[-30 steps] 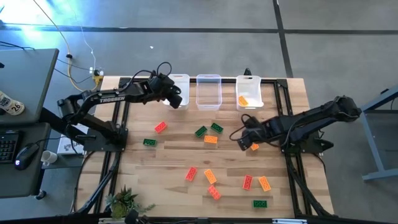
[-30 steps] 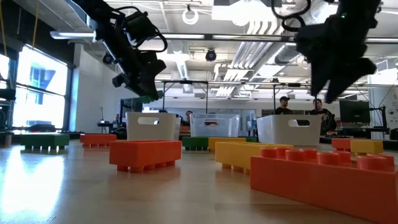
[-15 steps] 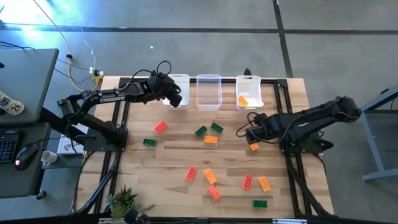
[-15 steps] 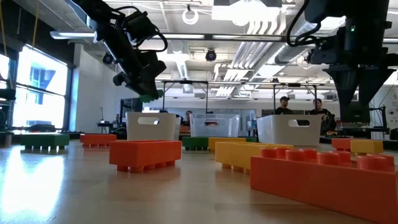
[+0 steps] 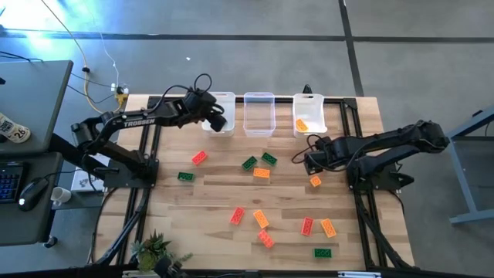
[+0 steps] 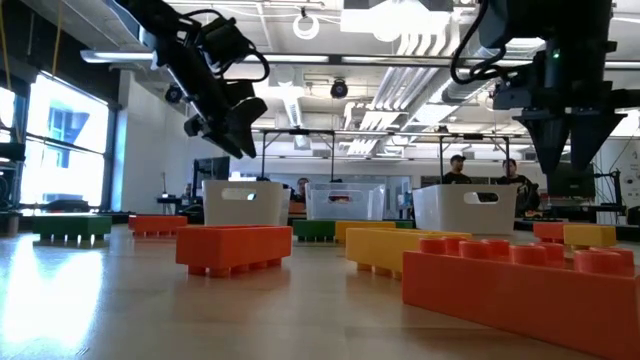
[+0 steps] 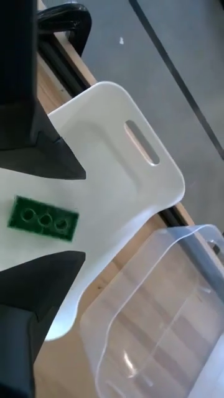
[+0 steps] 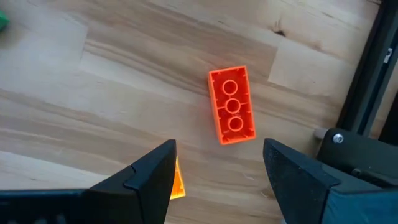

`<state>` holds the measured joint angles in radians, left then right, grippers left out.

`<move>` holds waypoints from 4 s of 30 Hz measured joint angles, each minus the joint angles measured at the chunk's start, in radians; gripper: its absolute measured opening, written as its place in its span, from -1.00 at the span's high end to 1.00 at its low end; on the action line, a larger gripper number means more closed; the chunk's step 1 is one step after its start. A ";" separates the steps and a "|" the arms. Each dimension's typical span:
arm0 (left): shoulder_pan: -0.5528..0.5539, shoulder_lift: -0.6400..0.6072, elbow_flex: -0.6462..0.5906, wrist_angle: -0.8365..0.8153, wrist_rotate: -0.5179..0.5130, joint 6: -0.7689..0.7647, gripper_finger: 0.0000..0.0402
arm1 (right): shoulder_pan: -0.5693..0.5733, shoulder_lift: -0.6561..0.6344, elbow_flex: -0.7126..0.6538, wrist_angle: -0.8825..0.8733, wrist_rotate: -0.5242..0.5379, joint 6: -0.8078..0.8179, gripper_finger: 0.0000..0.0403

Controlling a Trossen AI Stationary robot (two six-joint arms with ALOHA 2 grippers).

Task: Sort & place blocks by color
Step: Put the orange game piece into the transparent bin

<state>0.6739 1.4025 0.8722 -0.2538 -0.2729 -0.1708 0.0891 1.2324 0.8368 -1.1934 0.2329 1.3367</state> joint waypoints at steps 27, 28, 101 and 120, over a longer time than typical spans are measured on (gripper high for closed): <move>0.005 0.000 0.000 0.123 0.195 0.044 0.01 | -0.168 0.003 0.000 0.001 -0.082 -0.422 -0.14; 0.005 0.000 0.000 0.122 0.195 0.044 0.01 | -0.179 0.008 0.000 0.001 -0.086 -0.428 -0.14; -0.069 0.000 0.000 0.079 0.183 -0.023 0.02 | -0.251 0.365 0.242 0.183 -0.099 -0.734 0.45; -0.264 0.000 0.000 -0.136 0.135 -0.153 0.02 | -0.289 0.365 0.436 0.724 0.145 -1.141 0.45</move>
<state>0.4100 1.4025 0.8721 -0.3894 -0.1376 -0.3234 -0.2001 1.5978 1.2724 -0.4695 0.3776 0.1954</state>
